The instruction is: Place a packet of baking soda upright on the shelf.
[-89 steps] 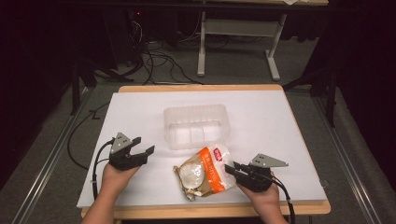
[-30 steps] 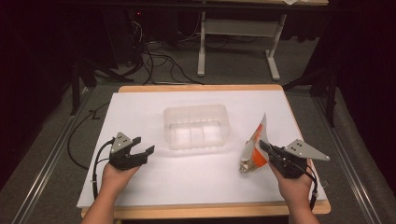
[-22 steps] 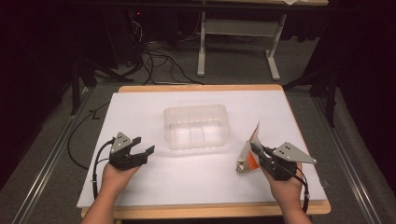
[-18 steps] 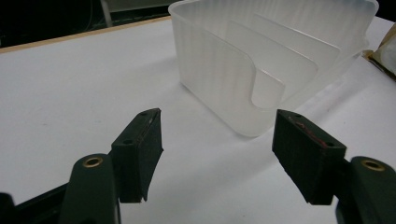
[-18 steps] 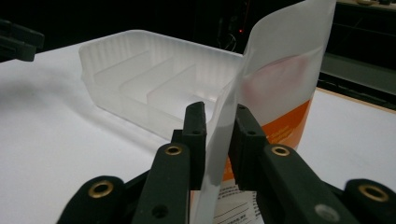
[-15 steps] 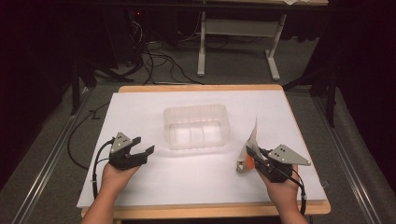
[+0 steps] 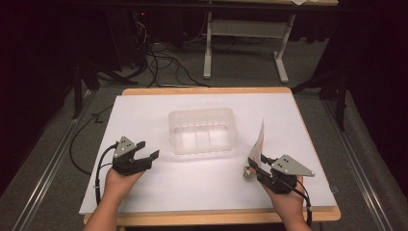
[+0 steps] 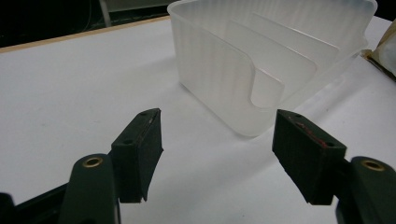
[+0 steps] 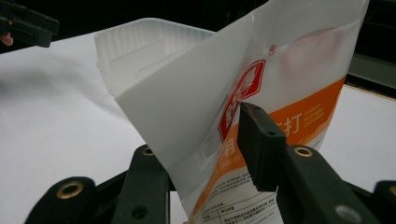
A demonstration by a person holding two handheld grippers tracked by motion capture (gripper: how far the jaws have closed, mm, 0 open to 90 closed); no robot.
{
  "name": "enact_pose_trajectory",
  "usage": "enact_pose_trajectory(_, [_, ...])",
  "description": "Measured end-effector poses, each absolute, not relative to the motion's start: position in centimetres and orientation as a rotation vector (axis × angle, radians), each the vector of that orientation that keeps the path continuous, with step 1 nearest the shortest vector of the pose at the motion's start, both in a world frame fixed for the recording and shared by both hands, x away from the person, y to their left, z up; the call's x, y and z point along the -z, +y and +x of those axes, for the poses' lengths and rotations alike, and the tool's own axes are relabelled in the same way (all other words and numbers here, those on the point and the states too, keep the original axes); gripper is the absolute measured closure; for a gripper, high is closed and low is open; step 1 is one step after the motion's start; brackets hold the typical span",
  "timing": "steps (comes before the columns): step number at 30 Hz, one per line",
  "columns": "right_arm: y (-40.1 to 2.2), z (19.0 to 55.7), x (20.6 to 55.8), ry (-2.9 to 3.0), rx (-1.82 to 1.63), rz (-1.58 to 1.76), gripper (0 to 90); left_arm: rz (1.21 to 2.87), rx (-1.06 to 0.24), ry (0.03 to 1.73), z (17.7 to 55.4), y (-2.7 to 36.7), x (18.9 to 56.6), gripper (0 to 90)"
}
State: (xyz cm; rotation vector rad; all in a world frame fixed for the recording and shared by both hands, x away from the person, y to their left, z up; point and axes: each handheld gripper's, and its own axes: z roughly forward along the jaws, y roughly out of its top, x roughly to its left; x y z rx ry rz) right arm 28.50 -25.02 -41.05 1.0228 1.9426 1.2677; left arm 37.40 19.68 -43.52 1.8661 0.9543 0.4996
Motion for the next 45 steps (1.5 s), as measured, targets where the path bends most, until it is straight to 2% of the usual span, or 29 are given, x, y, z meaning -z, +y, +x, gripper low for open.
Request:
enact_pose_trajectory(1, [-25.0,28.5,41.1,1.943,-1.267,1.019,66.3,1.866,-0.499,0.954,37.4,19.7,43.5,33.6])
enact_pose_trajectory(6, [-25.6,28.5,40.9,1.91,-1.287,1.058,84.6,1.865,-0.501,0.955,37.4,19.7,43.5,33.6])
enact_pose_trajectory(9, [-26.0,28.6,40.8,1.899,-1.295,1.085,89.6,1.865,-0.501,0.955,37.4,19.7,43.5,33.6])
enact_pose_trajectory(21, [-27.5,28.6,39.7,1.845,-1.269,1.128,90.0,1.864,-0.502,0.956,37.4,19.7,43.5,33.6])
enact_pose_trajectory(30, [-28.8,28.3,37.5,1.783,-1.286,1.089,90.0,1.868,-0.507,0.956,37.4,19.7,43.5,33.6])
enact_pose_trajectory(38, [-28.1,28.7,35.3,1.787,-1.319,1.018,90.0,1.864,-0.508,0.957,37.5,19.9,43.5,33.5])
enact_pose_trajectory(45, [-26.3,29.8,31.9,1.782,-1.369,0.949,90.0,1.853,-0.511,0.957,37.3,20.1,43.3,33.4])
